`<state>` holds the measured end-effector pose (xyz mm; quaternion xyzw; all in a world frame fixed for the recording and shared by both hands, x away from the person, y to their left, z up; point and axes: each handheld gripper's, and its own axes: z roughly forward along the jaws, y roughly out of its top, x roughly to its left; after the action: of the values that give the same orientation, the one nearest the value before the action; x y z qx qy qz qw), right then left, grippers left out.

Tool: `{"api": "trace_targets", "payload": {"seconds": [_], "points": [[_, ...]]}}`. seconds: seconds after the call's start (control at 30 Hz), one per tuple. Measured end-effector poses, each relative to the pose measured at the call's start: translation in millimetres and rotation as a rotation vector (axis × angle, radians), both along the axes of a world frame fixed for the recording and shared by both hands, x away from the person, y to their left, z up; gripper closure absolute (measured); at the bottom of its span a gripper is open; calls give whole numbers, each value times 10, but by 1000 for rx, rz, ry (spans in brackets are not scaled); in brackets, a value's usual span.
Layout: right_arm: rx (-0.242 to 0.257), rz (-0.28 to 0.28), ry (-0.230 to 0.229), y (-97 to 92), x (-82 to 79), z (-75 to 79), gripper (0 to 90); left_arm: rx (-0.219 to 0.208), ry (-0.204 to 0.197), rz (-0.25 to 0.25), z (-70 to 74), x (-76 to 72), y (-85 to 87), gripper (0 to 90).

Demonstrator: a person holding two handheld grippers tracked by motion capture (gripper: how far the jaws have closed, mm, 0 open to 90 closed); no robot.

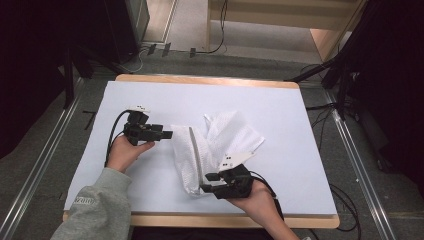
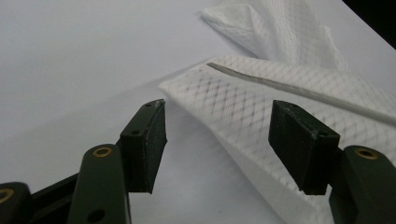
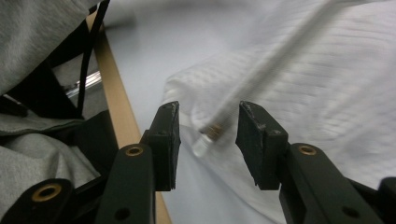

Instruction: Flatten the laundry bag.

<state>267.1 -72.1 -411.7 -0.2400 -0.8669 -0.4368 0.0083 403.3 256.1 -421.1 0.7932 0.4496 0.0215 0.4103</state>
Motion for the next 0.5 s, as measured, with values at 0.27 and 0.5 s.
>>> {"api": "trace_targets", "payload": {"seconds": [0.27,0.5], "points": [[-9,-112,-38,-298,244,25,582,15,7,8,-124,268,-71,368],[-18,-213,-65,-540,533,-48,558,37,38,6,-243,380,-122,385]]}}
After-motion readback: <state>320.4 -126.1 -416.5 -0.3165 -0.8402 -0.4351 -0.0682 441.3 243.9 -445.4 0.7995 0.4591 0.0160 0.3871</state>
